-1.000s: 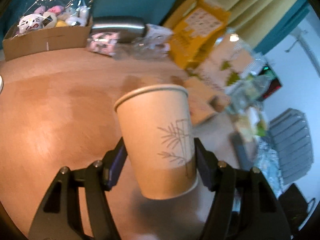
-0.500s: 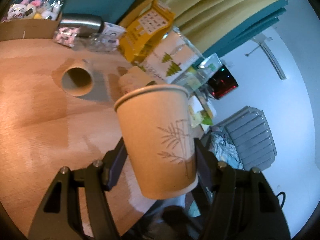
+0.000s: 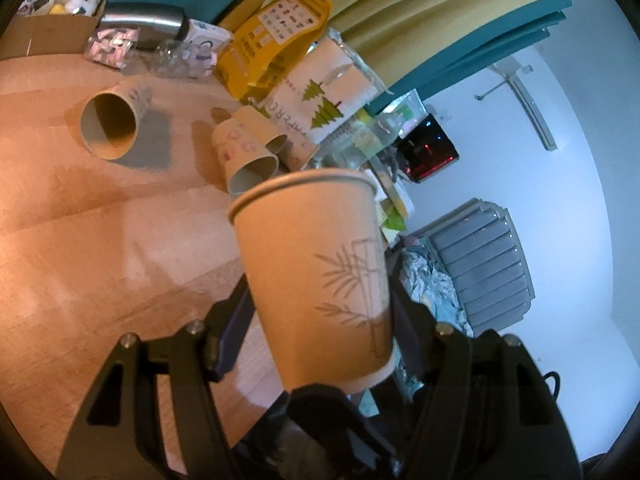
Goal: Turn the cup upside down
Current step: 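Rotate the held cup with the right gripper so its rim faces down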
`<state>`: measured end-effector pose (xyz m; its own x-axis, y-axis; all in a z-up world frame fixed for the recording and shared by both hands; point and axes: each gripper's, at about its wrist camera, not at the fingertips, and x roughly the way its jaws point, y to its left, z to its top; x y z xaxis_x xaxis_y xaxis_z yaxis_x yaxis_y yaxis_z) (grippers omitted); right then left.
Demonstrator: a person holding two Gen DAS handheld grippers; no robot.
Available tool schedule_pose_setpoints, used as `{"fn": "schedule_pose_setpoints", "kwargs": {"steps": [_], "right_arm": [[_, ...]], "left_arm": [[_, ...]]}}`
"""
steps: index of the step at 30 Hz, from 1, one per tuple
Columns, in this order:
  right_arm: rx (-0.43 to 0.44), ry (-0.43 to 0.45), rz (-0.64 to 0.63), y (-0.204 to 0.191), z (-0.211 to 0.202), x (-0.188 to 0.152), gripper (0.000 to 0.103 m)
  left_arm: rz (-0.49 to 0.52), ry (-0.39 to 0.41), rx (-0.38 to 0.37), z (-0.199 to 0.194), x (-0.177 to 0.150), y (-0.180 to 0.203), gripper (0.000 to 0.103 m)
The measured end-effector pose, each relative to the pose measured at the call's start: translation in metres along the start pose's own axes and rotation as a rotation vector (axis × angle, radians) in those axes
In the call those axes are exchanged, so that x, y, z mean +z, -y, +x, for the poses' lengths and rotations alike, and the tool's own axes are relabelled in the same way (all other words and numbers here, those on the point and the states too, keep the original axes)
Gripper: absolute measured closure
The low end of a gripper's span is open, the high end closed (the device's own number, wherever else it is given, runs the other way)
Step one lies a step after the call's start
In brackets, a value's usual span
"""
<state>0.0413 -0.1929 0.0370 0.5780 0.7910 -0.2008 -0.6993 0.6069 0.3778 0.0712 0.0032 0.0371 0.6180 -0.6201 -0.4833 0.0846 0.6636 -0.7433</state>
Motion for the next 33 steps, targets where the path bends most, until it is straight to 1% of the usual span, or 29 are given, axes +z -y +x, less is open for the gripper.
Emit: {"fn": "schedule_pose_setpoints", "kwargs": {"steps": [7, 12, 19, 21, 22, 23, 28, 30, 33], "right_arm": [[0.003, -0.017, -0.010, -0.002, 0.002, -0.001, 0.024], [-0.003, -0.026, -0.011, -0.001, 0.003, -0.002, 0.032], [-0.001, -0.036, -0.009, 0.000, 0.005, -0.003, 0.034], [-0.005, -0.035, -0.014, 0.000, 0.004, -0.004, 0.034], [-0.008, -0.036, -0.015, 0.000, 0.004, -0.004, 0.034], [-0.013, -0.039, -0.014, 0.001, 0.005, -0.004, 0.034], [-0.028, -0.053, -0.008, 0.003, 0.008, -0.006, 0.034], [-0.034, -0.060, -0.011, 0.003, 0.009, -0.005, 0.034], [-0.049, -0.077, -0.014, 0.004, 0.012, -0.004, 0.034]], "left_arm": [[-0.008, 0.000, 0.024, 0.000, 0.000, -0.004, 0.037], [-0.008, 0.012, 0.039, -0.001, 0.001, -0.007, 0.037], [-0.004, -0.017, 0.049, 0.005, -0.002, -0.008, 0.036], [-0.006, -0.013, 0.059, 0.005, -0.002, -0.009, 0.028], [-0.009, -0.008, 0.063, 0.004, -0.001, -0.009, 0.019], [-0.013, -0.001, 0.065, 0.003, -0.001, -0.010, 0.017], [0.013, 0.018, 0.097, 0.000, -0.002, -0.009, 0.017], [0.026, 0.025, 0.110, -0.001, -0.001, -0.008, 0.010], [0.050, 0.050, 0.127, -0.006, -0.001, -0.008, 0.009]]}}
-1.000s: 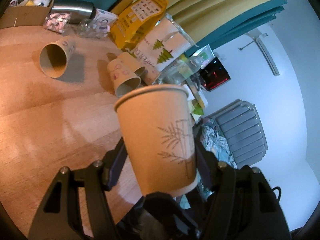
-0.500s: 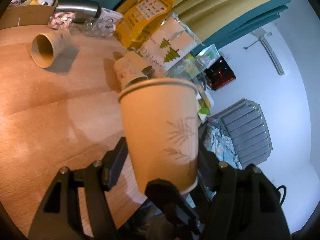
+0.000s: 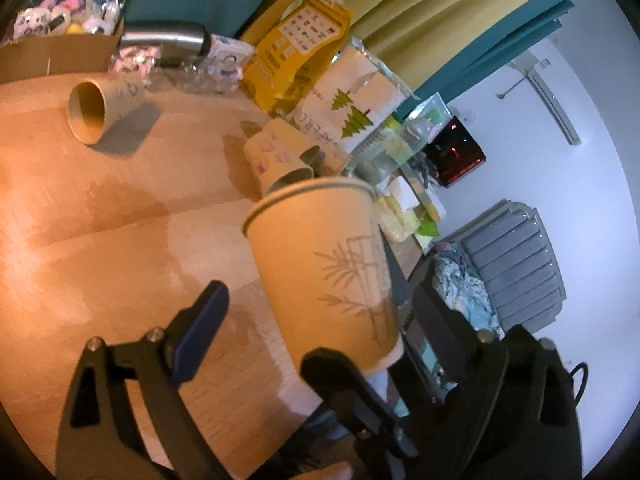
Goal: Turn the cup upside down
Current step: 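Rotate the held cup with the right gripper so its rim faces down, then lower the inverted cup onto the table with the right gripper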
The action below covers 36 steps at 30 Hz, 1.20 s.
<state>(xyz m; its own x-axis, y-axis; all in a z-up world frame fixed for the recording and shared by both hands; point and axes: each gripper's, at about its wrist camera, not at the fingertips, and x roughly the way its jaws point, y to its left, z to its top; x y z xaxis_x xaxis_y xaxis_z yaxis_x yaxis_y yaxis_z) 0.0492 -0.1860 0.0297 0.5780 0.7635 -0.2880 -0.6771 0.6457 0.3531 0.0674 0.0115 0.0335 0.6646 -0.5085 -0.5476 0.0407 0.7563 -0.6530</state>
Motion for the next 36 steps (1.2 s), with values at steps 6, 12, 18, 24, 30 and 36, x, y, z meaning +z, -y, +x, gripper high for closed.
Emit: {"fn": "schedule_pose_setpoints", "kwargs": {"steps": [6, 12, 18, 24, 30, 36], "right_arm": [[-0.007, -0.084, -0.005, 0.001, 0.010, 0.004, 0.035], [-0.020, -0.219, -0.054, 0.007, 0.025, 0.009, 0.035], [-0.022, -0.485, -0.143, 0.016, 0.047, 0.022, 0.035], [-0.013, -0.744, -0.206, 0.016, 0.076, 0.031, 0.039], [-0.057, -0.839, -0.307, 0.005, 0.103, 0.029, 0.041], [-0.077, -0.787, -0.300, 0.010, 0.111, 0.030, 0.041]], "left_arm": [[0.068, 0.065, 0.055, -0.015, 0.000, -0.004, 0.009], [0.222, 0.205, 0.145, -0.041, -0.007, -0.006, 0.009], [0.312, 0.280, 0.217, -0.045, -0.018, -0.029, 0.009], [0.334, 0.320, 0.222, -0.037, -0.028, -0.044, 0.009], [0.379, 0.328, 0.204, -0.032, -0.038, -0.042, 0.009], [0.352, 0.301, 0.190, -0.028, -0.036, -0.046, 0.009]]}}
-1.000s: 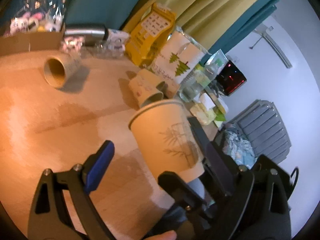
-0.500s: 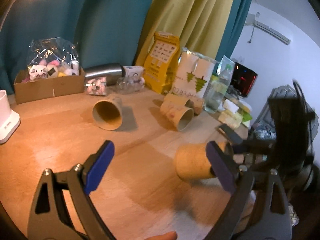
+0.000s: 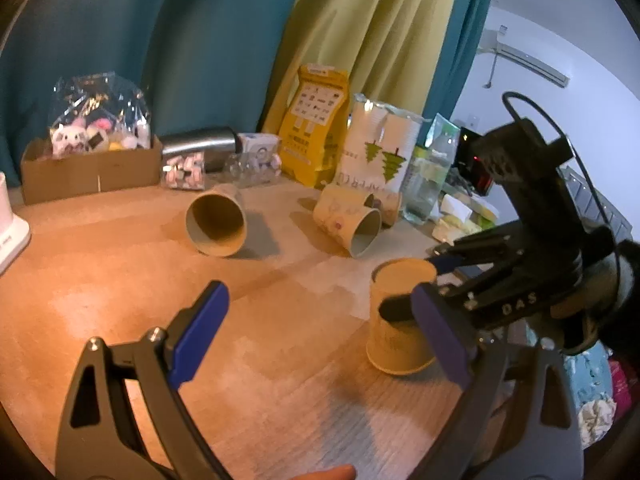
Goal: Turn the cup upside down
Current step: 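Lower the inverted cup onto the table with the right gripper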
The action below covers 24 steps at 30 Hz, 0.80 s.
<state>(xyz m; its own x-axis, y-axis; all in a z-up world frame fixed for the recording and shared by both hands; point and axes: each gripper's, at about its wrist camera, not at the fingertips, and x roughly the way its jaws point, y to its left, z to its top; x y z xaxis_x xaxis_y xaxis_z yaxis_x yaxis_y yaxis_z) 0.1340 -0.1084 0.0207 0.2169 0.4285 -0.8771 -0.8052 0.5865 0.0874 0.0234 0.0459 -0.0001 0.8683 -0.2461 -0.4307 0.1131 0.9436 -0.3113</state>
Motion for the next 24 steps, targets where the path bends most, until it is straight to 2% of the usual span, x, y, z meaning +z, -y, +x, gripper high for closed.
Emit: {"fn": "schedule_pose_setpoints", "kwargs": {"steps": [11, 14, 17, 19, 24], "right_arm": [[0.010, 0.132, 0.040, 0.008, 0.002, 0.002, 0.042], [0.014, 0.192, 0.053, 0.008, -0.001, 0.002, 0.042], [0.003, 0.293, 0.071, 0.007, -0.008, -0.006, 0.042], [-0.021, 0.377, 0.078, 0.006, -0.008, -0.019, 0.042], [-0.089, 0.480, 0.116, 0.009, 0.002, -0.039, 0.042]], "left_arm": [[-0.005, 0.001, 0.009, -0.001, -0.002, 0.000, 0.009], [-0.006, 0.019, 0.018, -0.004, -0.001, 0.000, 0.009], [-0.008, 0.041, 0.036, -0.008, 0.000, 0.000, 0.009], [-0.014, 0.042, 0.055, -0.007, 0.000, -0.003, 0.009], [-0.039, 0.020, 0.089, -0.001, 0.000, -0.010, 0.009]]}}
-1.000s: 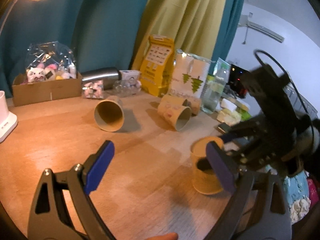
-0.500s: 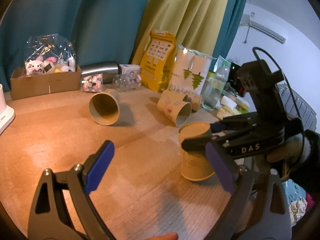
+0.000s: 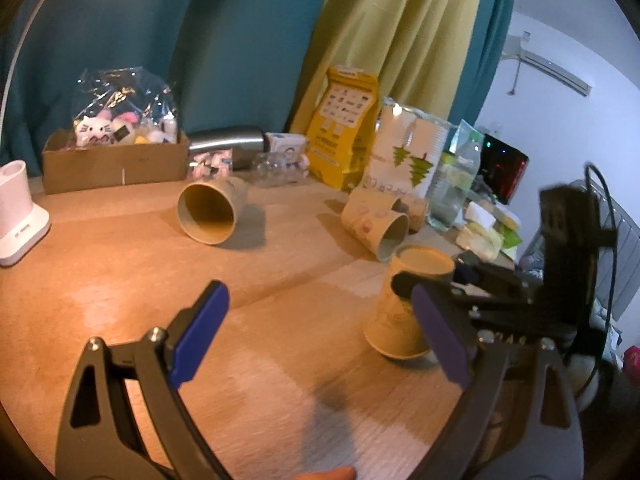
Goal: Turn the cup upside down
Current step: 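Lower the inverted cup onto the table with the right gripper, then open the right gripper and pull it back from the cup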
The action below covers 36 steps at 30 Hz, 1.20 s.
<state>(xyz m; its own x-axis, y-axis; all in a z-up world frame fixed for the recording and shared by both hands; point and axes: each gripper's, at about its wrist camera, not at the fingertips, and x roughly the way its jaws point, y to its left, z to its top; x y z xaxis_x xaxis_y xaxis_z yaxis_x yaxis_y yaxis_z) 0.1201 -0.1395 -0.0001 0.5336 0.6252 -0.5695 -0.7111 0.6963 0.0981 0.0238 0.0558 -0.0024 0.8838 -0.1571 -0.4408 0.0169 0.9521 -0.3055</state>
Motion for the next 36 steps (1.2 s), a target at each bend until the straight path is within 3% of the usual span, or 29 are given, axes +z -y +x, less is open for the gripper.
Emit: {"fn": "schedule_pose_setpoints", "kwargs": {"steps": [5, 10, 21, 36], "right_arm": [[-0.042, 0.063, 0.051, 0.004, 0.000, -0.017, 0.042], [-0.093, 0.109, 0.019, -0.003, -0.007, -0.025, 0.042], [-0.103, 0.097, 0.046, -0.001, -0.006, -0.028, 0.042], [-0.121, 0.105, 0.062, -0.001, -0.008, -0.030, 0.039]], "left_arm": [[0.012, -0.016, 0.015, 0.004, -0.002, 0.001, 0.009], [0.010, -0.019, 0.027, 0.004, -0.002, 0.001, 0.009], [0.064, -0.020, 0.086, 0.008, -0.011, 0.011, 0.009], [0.078, -0.006, 0.087, 0.006, -0.011, 0.014, 0.009]]}}
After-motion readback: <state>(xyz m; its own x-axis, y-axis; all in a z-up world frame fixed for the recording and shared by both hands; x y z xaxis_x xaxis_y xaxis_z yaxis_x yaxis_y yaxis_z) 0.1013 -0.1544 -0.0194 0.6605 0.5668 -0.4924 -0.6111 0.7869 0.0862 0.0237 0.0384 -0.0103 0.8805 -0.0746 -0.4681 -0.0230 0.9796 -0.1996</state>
